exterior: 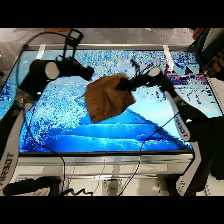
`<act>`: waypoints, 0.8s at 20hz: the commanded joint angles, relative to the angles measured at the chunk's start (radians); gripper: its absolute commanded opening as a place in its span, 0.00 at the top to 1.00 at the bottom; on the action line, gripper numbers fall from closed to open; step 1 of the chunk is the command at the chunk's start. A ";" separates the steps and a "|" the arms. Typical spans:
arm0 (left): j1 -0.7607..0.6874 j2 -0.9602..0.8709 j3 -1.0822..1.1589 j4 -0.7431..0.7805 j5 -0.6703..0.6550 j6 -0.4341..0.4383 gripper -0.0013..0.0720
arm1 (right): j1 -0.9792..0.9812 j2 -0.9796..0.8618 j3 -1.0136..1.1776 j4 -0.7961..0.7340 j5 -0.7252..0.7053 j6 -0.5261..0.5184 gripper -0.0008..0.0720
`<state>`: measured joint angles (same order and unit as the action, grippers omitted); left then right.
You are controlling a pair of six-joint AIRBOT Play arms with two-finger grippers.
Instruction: Fold the clothes and pants, and hang the long-sleeved shirts on hangers.
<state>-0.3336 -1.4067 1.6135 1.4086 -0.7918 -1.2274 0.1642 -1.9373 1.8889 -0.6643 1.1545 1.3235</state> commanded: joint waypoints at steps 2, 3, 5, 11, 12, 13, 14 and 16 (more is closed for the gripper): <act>0.011 0.117 0.001 0.006 0.001 0.000 0.03 | -0.156 0.173 0.075 0.005 0.068 0.012 0.95; 0.011 0.138 0.001 0.006 0.001 0.000 0.03 | -0.204 0.218 0.075 0.004 0.077 0.032 0.95; 0.011 0.179 0.001 0.028 0.001 0.000 0.03 | -0.318 0.305 0.075 0.002 0.088 0.121 0.95; 0.013 0.273 0.001 0.111 0.000 0.000 0.03 | -0.695 0.507 0.074 -0.217 0.244 0.248 0.95; 0.013 0.283 0.001 0.111 0.000 0.000 0.03 | -0.761 0.529 0.074 -0.294 0.291 0.264 0.95; 0.013 0.291 0.001 0.110 0.001 0.000 0.03 | -0.823 0.546 0.074 -0.360 0.335 0.266 0.95; 0.013 0.296 0.001 0.111 0.001 0.000 0.03 | -0.884 0.556 0.075 -0.421 0.381 0.265 0.95; 0.013 0.298 0.001 0.112 0.001 0.001 0.03 | -1.016 0.562 0.074 -0.519 0.487 0.261 0.95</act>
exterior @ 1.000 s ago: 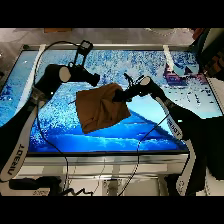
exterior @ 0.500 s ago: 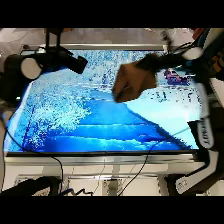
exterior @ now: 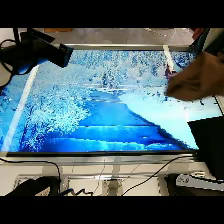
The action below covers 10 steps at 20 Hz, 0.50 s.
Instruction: Fold the clothes and pants, and hang the long-sleeved shirts on hangers.
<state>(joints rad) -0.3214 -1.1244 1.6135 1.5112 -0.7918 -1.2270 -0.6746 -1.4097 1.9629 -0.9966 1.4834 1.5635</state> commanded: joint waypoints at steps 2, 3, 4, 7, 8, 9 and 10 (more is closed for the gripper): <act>0.001 0.016 0.001 0.023 0.002 0.000 0.03 | -0.287 0.033 -0.027 -0.267 0.238 0.023 0.95; 0.001 0.016 0.001 0.029 0.002 0.000 0.03 | -0.338 0.033 -0.061 -0.301 0.269 0.032 0.95; 0.001 0.016 0.001 0.030 0.002 0.000 0.03 | -0.383 0.033 -0.105 -0.331 0.293 0.034 0.95; 0.001 0.016 0.001 0.030 0.002 0.000 0.03 | -0.480 0.033 -0.231 -0.412 0.343 0.034 0.95; 0.001 0.016 0.001 0.030 0.002 0.000 0.03 | -0.510 0.033 -0.259 -0.434 0.352 0.034 0.95; 0.001 0.016 0.001 0.030 0.002 0.000 0.03 | -0.535 0.033 -0.275 -0.442 0.354 0.035 0.95; 0.001 0.016 0.001 0.030 0.005 0.000 0.03 | -0.554 0.033 -0.278 -0.439 0.335 0.053 0.95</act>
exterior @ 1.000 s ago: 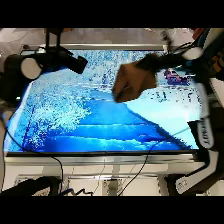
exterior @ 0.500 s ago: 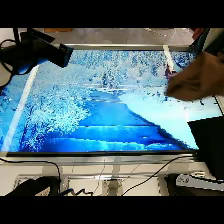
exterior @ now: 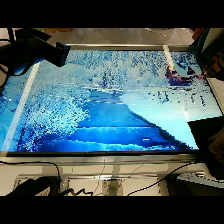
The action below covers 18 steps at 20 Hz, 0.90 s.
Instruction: Fold the clothes and pants, and hang the long-sleeved shirts on hangers.
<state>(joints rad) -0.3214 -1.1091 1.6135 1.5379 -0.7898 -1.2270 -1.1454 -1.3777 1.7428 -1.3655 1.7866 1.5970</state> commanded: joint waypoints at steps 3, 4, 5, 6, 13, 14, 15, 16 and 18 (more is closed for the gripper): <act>0.001 -0.003 0.000 0.003 0.057 0.000 0.03 | -0.079 0.002 -0.058 0.118 -0.113 0.044 0.95; 0.001 -0.005 0.000 0.003 0.078 0.000 0.03 | -0.068 0.002 -0.058 0.254 -0.190 0.044 0.95; 0.000 -0.006 0.000 0.002 0.093 0.000 0.03 | -0.051 0.002 -0.058 0.380 -0.256 0.043 0.95; 0.000 -0.006 0.000 0.003 0.095 0.000 0.03 | -0.025 0.002 -0.058 0.488 -0.322 0.034 0.95; 0.000 -0.006 0.000 0.003 0.093 0.000 0.03 | 0.138 0.000 -0.060 0.027 -0.337 0.050 0.95; 0.000 -0.006 0.000 0.003 0.093 0.000 0.03 | 0.136 -0.001 -0.060 -0.084 -0.294 0.069 0.95; 0.000 -0.006 0.000 0.003 0.093 0.000 0.03 | 0.124 -0.001 -0.060 -0.179 -0.251 0.070 0.95; 0.000 -0.006 0.000 0.003 0.093 0.000 0.03 | 0.104 -0.002 -0.061 -0.261 -0.207 0.069 0.95; 0.000 -0.006 0.000 0.003 0.093 0.000 0.03 | 0.048 -0.009 -0.061 -0.306 -0.132 0.070 0.95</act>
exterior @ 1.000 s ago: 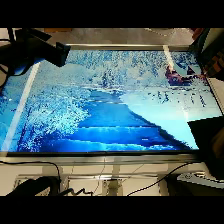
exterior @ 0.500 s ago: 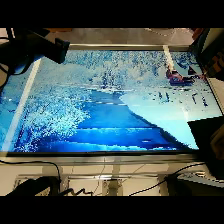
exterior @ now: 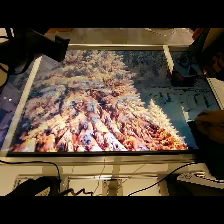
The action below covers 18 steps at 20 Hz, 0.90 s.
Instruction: Fold the clothes and pants, and hang the long-sleeved shirts on hangers.
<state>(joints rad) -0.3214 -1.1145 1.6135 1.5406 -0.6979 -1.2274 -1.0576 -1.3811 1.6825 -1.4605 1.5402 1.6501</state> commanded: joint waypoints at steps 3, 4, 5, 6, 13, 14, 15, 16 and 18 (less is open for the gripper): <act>0.000 0.000 0.000 0.000 0.001 0.000 0.03 | -0.109 -0.021 -0.001 -0.210 0.233 0.016 0.95; 0.000 0.000 0.000 0.000 -0.001 0.000 0.03 | -0.124 -0.023 -0.001 -0.212 0.248 0.016 0.92; 0.000 0.000 0.000 0.000 -0.004 0.000 0.03 | -0.137 -0.023 -0.001 -0.215 0.252 0.016 0.73; 0.000 0.000 0.000 0.000 -0.006 0.000 0.03 | -0.146 -0.023 -0.001 -0.218 0.252 0.014 0.37; 0.000 0.000 0.000 0.000 -0.006 0.000 0.03 | -0.153 -0.024 -0.001 -0.212 0.246 0.009 0.04; 0.000 0.000 0.000 0.000 -0.006 0.000 0.03 | -0.151 -0.024 -0.001 -0.193 0.234 0.010 0.04; 0.000 0.000 0.000 0.000 -0.006 0.000 0.03 | -0.150 -0.024 -0.001 -0.156 0.215 0.012 0.12; 0.000 0.000 0.000 0.000 -0.006 0.000 0.03 | -0.150 -0.024 -0.001 -0.102 0.196 0.026 0.31; 0.000 0.000 0.000 0.000 -0.006 0.000 0.03 | -0.141 -0.023 -0.001 -0.005 0.183 0.035 0.66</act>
<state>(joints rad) -0.3214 -1.1145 1.6135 1.5406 -0.7036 -1.2274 -1.2053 -1.4048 1.6817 -1.5852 1.7519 1.6688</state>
